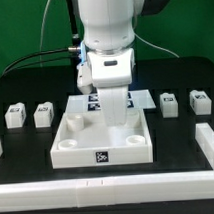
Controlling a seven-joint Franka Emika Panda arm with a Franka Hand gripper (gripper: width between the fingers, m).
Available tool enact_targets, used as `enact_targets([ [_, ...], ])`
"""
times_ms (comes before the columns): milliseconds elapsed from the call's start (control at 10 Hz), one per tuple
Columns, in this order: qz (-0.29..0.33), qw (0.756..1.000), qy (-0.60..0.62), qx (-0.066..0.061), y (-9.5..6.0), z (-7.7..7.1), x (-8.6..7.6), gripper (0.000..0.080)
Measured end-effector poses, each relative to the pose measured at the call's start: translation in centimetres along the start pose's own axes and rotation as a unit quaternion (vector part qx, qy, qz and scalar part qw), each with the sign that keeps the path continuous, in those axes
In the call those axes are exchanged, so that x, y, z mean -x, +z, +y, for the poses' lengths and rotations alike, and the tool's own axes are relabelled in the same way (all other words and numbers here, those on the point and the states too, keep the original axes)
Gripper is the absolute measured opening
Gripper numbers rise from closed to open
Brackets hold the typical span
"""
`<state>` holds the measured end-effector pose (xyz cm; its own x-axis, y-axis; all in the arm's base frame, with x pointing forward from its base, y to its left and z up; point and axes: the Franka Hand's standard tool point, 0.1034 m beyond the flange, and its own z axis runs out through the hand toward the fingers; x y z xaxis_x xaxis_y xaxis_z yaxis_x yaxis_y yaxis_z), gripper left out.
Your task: Assemble one leg
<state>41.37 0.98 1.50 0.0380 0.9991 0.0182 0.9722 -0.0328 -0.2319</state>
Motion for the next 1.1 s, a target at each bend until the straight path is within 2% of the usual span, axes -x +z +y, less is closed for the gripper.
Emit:
enact_targets([
  [500, 0.004, 1.0, -0.019, 0.019, -0.7, 3.2, -3.0, 0.0072],
  [1100, 0.018, 0.999, -0.016, 0.039, -1.5, 6.4, -7.9, 0.007],
])
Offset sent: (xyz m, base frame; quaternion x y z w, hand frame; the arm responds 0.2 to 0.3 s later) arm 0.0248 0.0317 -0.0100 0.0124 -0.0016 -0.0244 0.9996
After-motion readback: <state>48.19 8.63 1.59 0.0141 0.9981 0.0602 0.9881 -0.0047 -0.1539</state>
